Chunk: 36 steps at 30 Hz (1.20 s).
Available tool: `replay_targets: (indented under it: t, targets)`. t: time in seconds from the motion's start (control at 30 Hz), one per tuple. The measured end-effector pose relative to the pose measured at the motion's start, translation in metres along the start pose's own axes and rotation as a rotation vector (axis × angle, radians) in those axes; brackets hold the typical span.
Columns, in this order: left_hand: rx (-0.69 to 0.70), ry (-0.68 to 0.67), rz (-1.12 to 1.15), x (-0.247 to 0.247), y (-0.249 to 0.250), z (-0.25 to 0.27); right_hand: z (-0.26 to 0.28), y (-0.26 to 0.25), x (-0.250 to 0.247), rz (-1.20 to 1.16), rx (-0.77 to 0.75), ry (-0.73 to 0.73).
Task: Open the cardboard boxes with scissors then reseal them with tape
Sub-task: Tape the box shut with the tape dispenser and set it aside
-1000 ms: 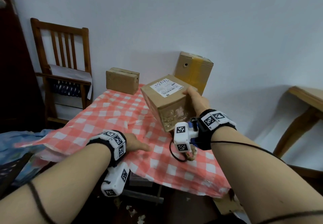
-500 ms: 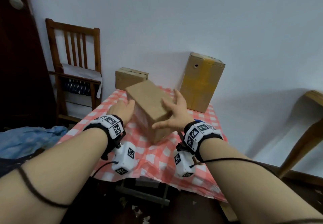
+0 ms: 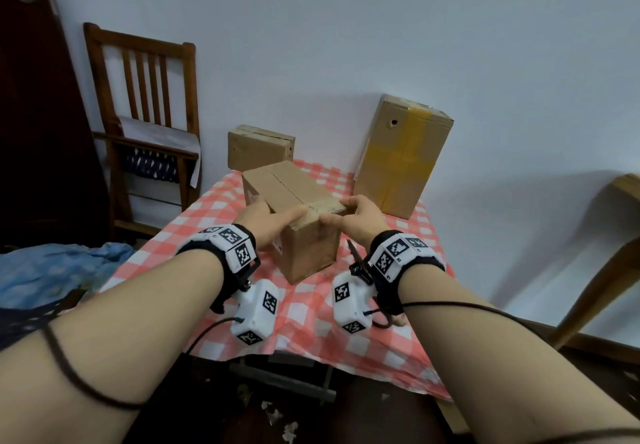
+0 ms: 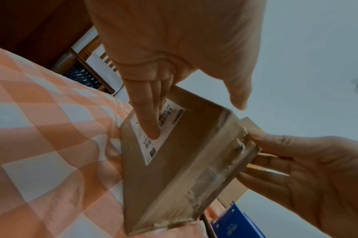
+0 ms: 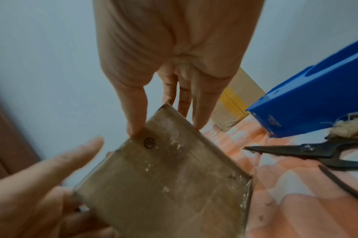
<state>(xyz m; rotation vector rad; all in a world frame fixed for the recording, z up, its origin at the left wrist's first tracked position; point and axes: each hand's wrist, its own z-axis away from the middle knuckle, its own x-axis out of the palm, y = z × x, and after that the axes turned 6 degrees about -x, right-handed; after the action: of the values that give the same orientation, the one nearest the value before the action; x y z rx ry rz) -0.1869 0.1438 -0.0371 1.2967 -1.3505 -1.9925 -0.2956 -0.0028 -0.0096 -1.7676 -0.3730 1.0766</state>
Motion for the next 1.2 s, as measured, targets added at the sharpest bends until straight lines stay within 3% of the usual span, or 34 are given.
replay_targets:
  t: [0.23, 0.43, 0.53, 0.6, 0.7, 0.83, 1.03, 1.2]
  targets:
    - [0.066, -0.055, 0.066, -0.003, 0.003, 0.001, -0.007, -0.001, -0.001, -0.306, 0.106, 0.019]
    - [0.076, 0.007, -0.095, -0.011, 0.000, -0.005, 0.001, -0.007, -0.006, -0.180, -0.011, -0.057]
    - [0.097, 0.090, -0.272, -0.016, -0.006, -0.009, 0.002, -0.010, -0.002, -0.169, 0.066, -0.024]
    - [0.075, 0.095, -0.215, -0.016, -0.005, -0.008, 0.002, -0.011, 0.001, -0.280, 0.116, 0.021]
    - [0.049, 0.109, 0.074, -0.017, 0.004, -0.007, 0.002, -0.014, 0.001, -0.426, 0.128, 0.033]
    - [0.000, 0.093, 0.350, -0.020, 0.024, 0.005, 0.005, -0.020, -0.002, -0.414, 0.112, -0.007]
    - [0.195, 0.107, 0.276, -0.022, 0.034, 0.019, 0.009, -0.035, -0.006, -0.518, -0.013, 0.039]
    - [0.197, 0.066, 0.178, -0.028, 0.033, 0.023, 0.014, -0.036, -0.005, -0.486, -0.087, 0.029]
